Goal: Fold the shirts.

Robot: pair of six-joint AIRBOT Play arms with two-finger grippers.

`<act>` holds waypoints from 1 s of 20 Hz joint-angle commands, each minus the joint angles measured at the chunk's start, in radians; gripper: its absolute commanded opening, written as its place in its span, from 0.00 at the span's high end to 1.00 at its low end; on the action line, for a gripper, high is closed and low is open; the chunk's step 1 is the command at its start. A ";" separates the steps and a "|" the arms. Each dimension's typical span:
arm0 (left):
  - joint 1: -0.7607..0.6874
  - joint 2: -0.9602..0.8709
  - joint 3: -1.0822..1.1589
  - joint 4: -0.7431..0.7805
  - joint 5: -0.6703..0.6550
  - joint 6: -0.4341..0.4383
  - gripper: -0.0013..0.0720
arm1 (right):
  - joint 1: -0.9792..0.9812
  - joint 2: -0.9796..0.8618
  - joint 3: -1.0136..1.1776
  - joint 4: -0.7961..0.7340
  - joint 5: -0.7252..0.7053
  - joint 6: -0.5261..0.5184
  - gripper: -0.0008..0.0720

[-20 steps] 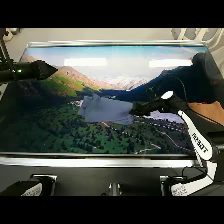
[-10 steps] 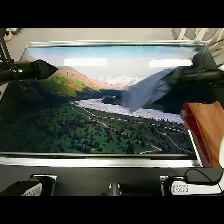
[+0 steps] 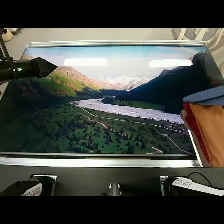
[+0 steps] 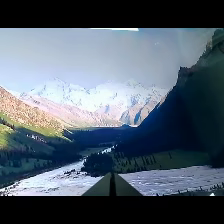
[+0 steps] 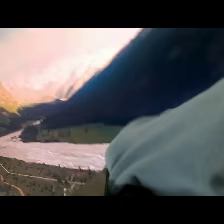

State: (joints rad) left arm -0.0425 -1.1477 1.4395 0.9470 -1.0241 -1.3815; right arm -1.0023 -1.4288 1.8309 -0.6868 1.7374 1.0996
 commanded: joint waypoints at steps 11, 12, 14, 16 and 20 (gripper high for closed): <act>-0.009 -0.001 -0.002 -0.001 0.038 0.024 0.95 | -0.190 0.181 -0.526 -0.706 0.076 0.013 0.97; -0.009 -0.001 -0.002 0.000 0.037 0.024 0.95 | -0.190 0.199 -0.587 -0.726 0.042 0.010 0.97; -0.009 -0.001 -0.002 -0.001 0.037 0.024 0.95 | -0.190 0.213 -0.653 -0.742 -0.018 0.003 0.86; -0.009 0.001 -0.002 -0.003 0.037 0.024 0.95 | -0.190 0.212 -0.631 -0.714 -0.058 -0.048 0.02; -0.007 0.006 0.079 0.018 0.054 0.047 0.95 | -0.190 0.212 -0.335 -0.569 -0.235 -0.045 0.03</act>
State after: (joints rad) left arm -0.0517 -1.1427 1.4681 0.9466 -0.9871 -1.3491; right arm -1.1915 -1.2213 1.3491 -1.3487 1.6581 1.0630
